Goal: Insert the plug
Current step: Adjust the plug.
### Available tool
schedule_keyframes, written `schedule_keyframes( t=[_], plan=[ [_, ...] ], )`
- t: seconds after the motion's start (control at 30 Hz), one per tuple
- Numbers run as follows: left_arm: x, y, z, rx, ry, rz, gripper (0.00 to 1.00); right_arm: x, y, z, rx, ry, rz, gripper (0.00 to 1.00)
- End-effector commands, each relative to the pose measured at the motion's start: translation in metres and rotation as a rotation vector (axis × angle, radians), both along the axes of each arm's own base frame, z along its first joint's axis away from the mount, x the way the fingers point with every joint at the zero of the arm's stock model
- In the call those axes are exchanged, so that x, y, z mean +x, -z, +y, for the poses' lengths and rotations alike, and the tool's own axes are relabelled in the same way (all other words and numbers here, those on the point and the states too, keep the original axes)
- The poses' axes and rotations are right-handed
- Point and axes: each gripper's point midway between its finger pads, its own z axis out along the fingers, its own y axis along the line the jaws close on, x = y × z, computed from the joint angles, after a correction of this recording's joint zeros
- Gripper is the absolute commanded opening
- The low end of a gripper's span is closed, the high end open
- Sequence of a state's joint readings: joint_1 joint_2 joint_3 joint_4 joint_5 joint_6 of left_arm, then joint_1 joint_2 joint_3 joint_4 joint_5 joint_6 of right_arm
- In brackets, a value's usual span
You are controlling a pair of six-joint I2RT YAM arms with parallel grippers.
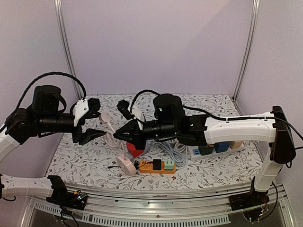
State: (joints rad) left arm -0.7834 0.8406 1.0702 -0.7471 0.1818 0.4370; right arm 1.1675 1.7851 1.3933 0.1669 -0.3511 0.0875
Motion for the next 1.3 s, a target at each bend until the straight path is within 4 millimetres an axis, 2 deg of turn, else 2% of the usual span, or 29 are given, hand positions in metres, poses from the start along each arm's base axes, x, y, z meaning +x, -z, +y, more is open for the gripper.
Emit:
schedule_keyframes(
  t=[0.0,0.13,0.27,0.67,0.9,0.97,1.07,1.13,1.17,1.27],
  plan=[
    [0.015,-0.003,0.002,-0.004,-0.046,-0.031,0.65,-0.013,-0.051,-0.008,0.128,-0.036,-0.068,0.0],
    [0.017,-0.008,-0.003,-0.02,-0.031,-0.038,0.58,-0.014,-0.052,-0.008,0.13,-0.038,-0.07,0.0],
    [0.012,-0.004,-0.007,-0.013,0.012,-0.039,0.55,-0.014,-0.05,-0.008,0.128,-0.036,-0.069,0.0],
    [0.01,-0.003,-0.008,-0.001,0.034,-0.063,0.17,-0.013,-0.047,-0.004,0.123,-0.04,-0.063,0.0],
    [0.006,0.002,-0.008,0.022,0.06,-0.082,0.0,-0.011,-0.045,-0.002,0.119,-0.034,-0.054,0.0],
    [0.006,0.003,-0.007,0.027,0.063,-0.091,0.0,-0.01,-0.045,-0.002,0.119,-0.029,-0.051,0.2],
    [0.005,0.004,-0.006,0.037,0.064,-0.103,0.0,-0.008,-0.044,-0.002,0.117,-0.018,-0.041,0.57],
    [0.004,0.006,-0.005,0.048,0.07,-0.109,0.0,-0.006,-0.051,-0.004,0.131,-0.019,-0.03,0.84],
    [0.004,0.008,-0.004,0.057,0.074,-0.113,0.0,-0.003,-0.058,-0.004,0.144,-0.012,-0.023,0.91],
    [0.003,0.014,-0.005,0.083,0.095,-0.131,0.0,0.021,-0.076,-0.006,0.186,0.067,0.091,0.95]
  ],
)
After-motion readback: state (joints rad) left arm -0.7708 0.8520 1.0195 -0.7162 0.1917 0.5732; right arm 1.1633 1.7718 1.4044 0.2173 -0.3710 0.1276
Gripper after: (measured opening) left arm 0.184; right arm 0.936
